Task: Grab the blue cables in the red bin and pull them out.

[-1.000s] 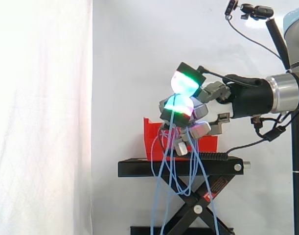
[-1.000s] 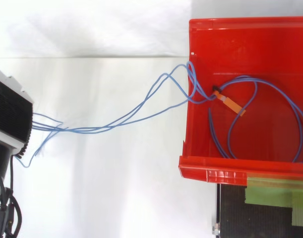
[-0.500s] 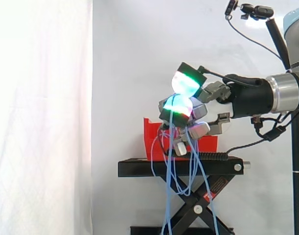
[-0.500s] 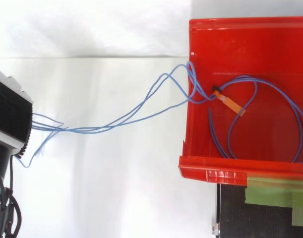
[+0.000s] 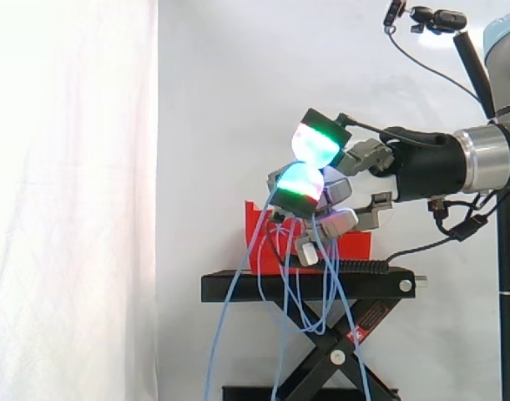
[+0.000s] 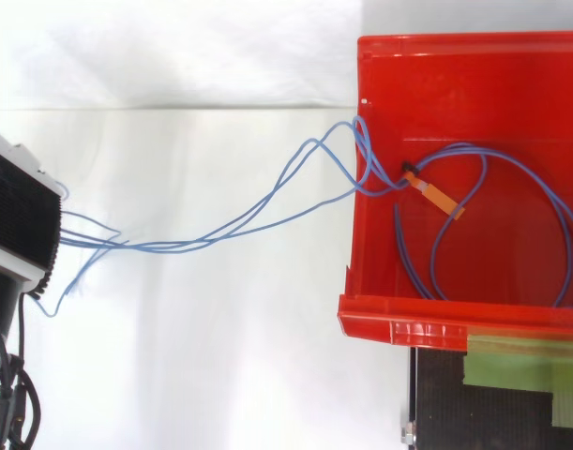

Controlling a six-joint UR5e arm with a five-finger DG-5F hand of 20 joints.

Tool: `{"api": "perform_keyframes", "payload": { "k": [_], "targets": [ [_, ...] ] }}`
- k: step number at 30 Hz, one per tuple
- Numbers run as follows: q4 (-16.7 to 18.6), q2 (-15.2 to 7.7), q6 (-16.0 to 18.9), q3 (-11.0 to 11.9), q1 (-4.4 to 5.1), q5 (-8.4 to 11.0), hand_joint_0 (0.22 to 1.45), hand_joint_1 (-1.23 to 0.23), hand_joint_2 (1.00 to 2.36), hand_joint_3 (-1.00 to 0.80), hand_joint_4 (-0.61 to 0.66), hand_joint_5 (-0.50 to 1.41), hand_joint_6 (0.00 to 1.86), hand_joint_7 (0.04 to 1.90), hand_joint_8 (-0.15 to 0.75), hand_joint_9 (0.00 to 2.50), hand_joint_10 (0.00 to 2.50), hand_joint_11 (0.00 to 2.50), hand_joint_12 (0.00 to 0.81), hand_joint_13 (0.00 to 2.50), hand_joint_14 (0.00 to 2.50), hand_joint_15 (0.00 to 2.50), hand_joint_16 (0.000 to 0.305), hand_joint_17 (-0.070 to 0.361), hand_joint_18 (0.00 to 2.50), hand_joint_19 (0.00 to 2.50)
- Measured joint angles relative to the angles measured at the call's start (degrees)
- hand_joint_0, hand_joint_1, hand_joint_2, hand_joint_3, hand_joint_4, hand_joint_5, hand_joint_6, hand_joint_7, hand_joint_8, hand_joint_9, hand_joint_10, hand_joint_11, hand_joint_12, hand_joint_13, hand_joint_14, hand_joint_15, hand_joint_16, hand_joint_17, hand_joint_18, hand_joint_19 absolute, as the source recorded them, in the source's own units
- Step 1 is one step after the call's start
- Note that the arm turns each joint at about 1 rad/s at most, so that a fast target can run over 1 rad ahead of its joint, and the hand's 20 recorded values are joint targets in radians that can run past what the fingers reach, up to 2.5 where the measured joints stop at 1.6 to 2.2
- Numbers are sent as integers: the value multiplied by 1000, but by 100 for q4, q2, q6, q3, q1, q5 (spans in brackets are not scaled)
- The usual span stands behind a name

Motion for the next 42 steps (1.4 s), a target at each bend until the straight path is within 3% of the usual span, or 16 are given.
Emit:
{"api": "perform_keyframes", "payload": {
  "k": [9, 32, 42],
  "targets": [
    [5, 0, 0, 0, 0, -2, 834, -988, 1002, -928, 105, 793, 289, 808, 209, 1092, 768, 1766, 333, 1285, 20, 1412, 53, 119, 748, 766],
    [2, 1, -17, 0, 0, -10, 843, -1036, 1002, -944, 84, 555, 860, 562, 216, 1007, 847, 1734, 335, 1271, 18, 1399, 54, 121, 743, 764],
    [-3, 1, -18, 0, 0, -11, 847, -1049, 1001, -962, 83, 534, 916, 558, 210, 947, 970, 1663, 333, 1255, 18, 1398, 54, 121, 736, 758]
  ]
}}
